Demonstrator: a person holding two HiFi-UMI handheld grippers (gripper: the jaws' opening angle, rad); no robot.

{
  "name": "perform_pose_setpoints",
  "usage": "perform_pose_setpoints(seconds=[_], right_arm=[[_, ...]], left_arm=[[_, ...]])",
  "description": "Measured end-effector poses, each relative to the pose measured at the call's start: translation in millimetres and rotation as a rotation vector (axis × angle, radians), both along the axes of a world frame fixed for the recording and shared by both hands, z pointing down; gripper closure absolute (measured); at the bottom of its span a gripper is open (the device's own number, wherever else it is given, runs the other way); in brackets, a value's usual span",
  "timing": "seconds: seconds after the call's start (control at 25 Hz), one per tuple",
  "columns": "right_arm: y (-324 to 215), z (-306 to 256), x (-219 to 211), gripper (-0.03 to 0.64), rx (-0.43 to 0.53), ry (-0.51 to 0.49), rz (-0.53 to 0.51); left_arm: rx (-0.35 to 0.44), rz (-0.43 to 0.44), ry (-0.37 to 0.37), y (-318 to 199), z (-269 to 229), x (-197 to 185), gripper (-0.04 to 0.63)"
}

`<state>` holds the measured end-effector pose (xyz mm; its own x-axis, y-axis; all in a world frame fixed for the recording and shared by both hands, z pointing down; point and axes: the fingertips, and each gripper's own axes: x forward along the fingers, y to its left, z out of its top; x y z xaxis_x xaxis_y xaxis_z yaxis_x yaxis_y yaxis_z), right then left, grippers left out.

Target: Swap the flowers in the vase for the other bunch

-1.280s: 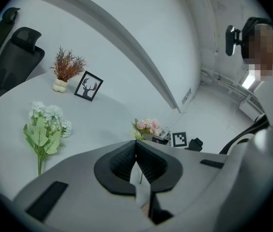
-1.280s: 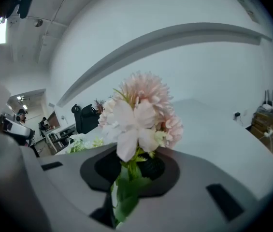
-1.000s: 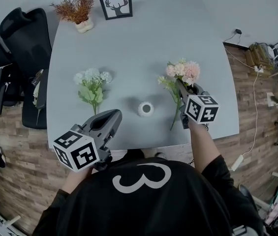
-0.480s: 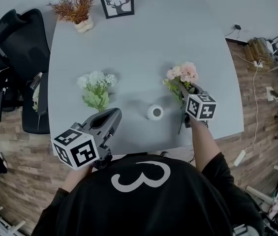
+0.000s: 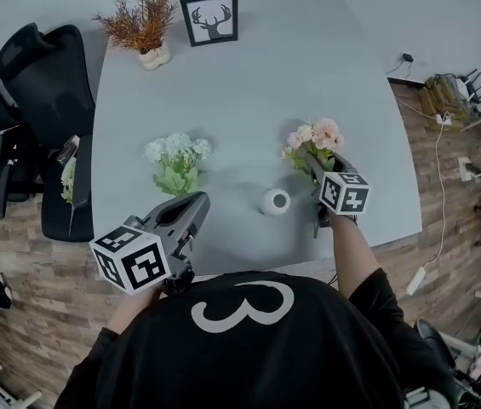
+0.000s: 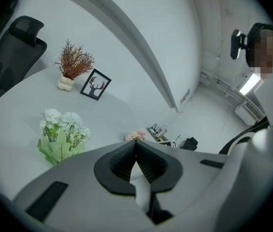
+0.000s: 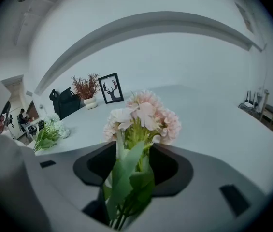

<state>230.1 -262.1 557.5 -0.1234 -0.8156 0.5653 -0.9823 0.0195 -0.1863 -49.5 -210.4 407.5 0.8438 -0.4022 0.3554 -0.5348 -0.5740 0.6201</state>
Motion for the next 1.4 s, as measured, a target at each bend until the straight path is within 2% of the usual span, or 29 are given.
perform_pose_setpoints(seconds=[0.2, 0.36, 0.52, 0.64, 0.76, 0.8, 0.88, 0.96, 1.0, 1.08, 1.2, 1.4], right_arm=[[3.5, -12.3, -0.4, 0.34, 0.025, 0.008, 0.009], [13.9, -33.3, 5.7, 0.317, 0.076, 0.0, 0.05], [30.0, -75.5, 12.5, 0.318, 0.186, -0.032, 0.094], [50.2, -122.5, 6.8, 0.318, 0.299, -0.089, 0.055], [77.3, -172.9, -16.7, 0.324, 0.419, -0.165, -0.078], [88.7, -189.3, -26.2, 0.35, 0.461, -0.197, -0.131], [114.8, -220.6, -44.9, 0.433, 0.539, -0.268, -0.235], [143.5, -246.5, -66.0, 0.589, 0.585, -0.351, -0.346], [158.5, -256.1, -78.3, 0.6, 0.591, -0.392, -0.41], [188.2, -267.8, -103.4, 0.607, 0.577, -0.433, -0.542], [228.4, -267.8, -132.1, 0.607, 0.504, -0.411, -0.692], [280.8, -254.0, -150.1, 0.607, 0.407, -0.388, -0.786]], left_arm=[[0.012, -0.023, 0.008, 5.1, -7.5, -7.1, 0.584], [0.025, -0.037, 0.012, 17.4, -13.3, -5.6, 0.584], [0.052, -0.037, 0.027, 35.9, -27.8, 5.0, 0.584], [0.077, -0.029, 0.043, 53.8, -42.2, 16.2, 0.584], [0.105, -0.024, 0.06, 75.2, -56.2, 26.9, 0.584], [0.117, -0.023, 0.063, 83.2, -60.5, 30.6, 0.584], [0.141, -0.015, 0.063, 100.8, -69.5, 38.0, 0.584], [0.165, -0.009, 0.064, 118.9, -78.5, 44.4, 0.584], [0.175, -0.01, 0.068, 127.9, -82.8, 47.0, 0.584], [0.193, -0.01, 0.083, 146.4, -90.7, 52.3, 0.584], [0.224, 0.008, 0.097, 176.1, -98.3, 62.3, 0.584], [0.273, 0.038, 0.081, 223.3, -102.8, 75.8, 0.584]])
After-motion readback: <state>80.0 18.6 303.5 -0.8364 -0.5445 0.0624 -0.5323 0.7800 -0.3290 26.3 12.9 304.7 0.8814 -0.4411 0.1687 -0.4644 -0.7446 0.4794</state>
